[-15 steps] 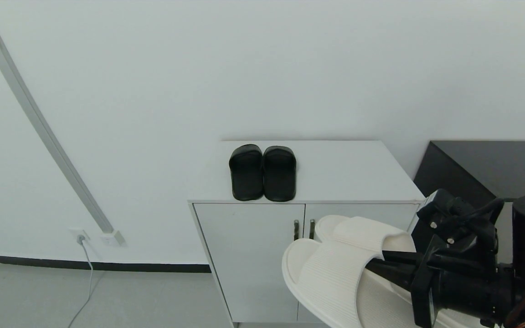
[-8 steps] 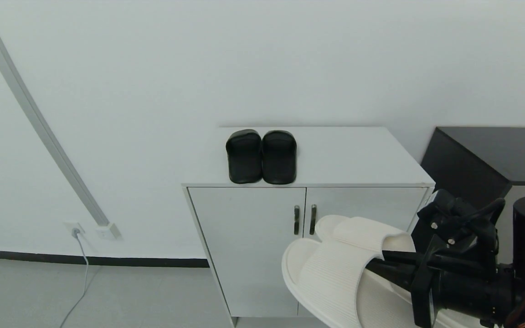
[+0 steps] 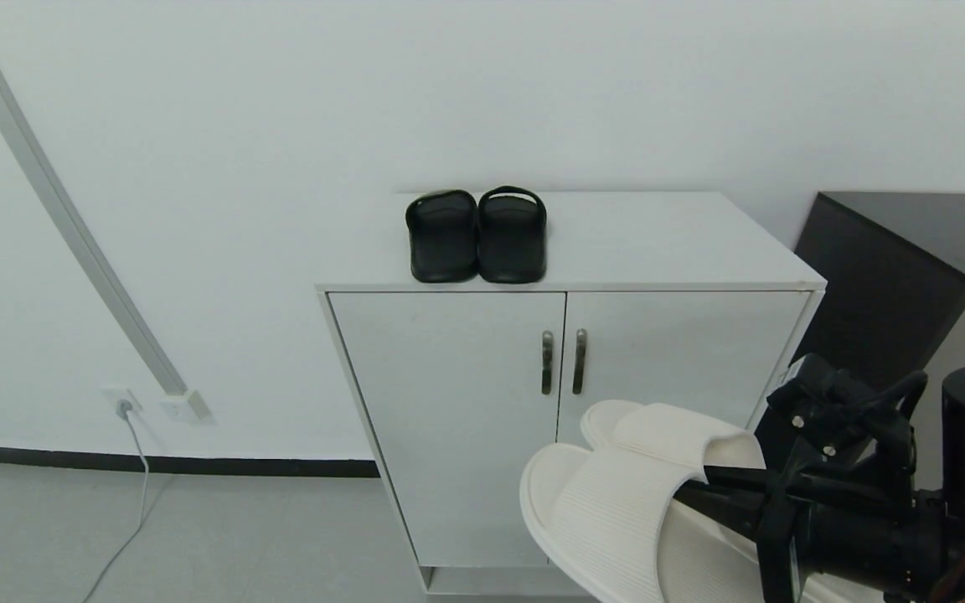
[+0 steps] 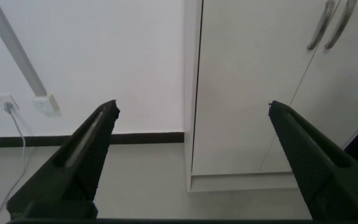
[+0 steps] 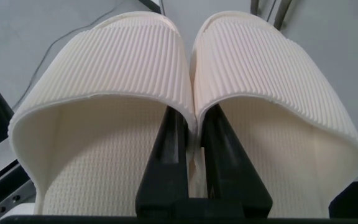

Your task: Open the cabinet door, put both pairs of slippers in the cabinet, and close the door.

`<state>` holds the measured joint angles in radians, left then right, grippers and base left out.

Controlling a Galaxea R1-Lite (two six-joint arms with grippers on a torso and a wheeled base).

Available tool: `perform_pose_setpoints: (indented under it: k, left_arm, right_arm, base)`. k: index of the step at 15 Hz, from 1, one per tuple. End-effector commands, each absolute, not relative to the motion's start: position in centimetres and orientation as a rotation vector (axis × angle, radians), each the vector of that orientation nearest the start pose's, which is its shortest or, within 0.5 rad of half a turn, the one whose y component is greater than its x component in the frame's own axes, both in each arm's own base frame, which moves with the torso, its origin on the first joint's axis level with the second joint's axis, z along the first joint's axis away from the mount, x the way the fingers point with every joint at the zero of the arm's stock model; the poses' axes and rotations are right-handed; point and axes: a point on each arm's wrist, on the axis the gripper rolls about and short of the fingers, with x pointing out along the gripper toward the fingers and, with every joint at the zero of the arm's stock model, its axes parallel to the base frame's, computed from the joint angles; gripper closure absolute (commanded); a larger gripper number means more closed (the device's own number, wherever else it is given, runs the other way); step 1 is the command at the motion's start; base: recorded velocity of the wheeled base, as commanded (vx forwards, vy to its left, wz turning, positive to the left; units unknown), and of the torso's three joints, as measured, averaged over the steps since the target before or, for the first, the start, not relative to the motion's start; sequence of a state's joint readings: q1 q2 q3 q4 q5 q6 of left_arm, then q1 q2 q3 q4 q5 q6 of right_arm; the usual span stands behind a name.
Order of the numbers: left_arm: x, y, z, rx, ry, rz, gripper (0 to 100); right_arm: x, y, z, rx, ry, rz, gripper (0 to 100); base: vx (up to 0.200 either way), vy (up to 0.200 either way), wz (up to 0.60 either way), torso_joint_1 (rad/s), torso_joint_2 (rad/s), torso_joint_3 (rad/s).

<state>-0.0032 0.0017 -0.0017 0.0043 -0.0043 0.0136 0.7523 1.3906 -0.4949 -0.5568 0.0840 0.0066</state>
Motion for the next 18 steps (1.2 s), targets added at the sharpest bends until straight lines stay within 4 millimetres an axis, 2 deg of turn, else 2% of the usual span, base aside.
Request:
perform_pose_setpoints:
  k: [1, 11, 18]
  left_arm:
    - [-2.28, 0.0, 7.55, 0.014, 0.005, -0.008, 0]
    - [-2.28, -0.01, 7.55, 0.02, 0.005, -0.009, 0]
    - [-2.28, -0.12, 7.67, 0.08, -0.01, -0.058, 0]
  right_arm:
    - [15.18, 14.49, 17.09, -0.108, 0.336, 0.829, 100]
    - [15.23, 14.54, 16.87, -0.108, 0.331, 0.83, 100]
    - [15.19, 14.5, 16.77, -0.108, 0.327, 0.83, 100]
  base:
    - [0.0, 0.0, 0.0, -0.188, 0.52, 0.315]
    - [0.0, 0.0, 0.0, -0.149, 0.48, 0.329]
    - [0.0, 0.0, 0.0, -0.064, 0.45, 0.38]
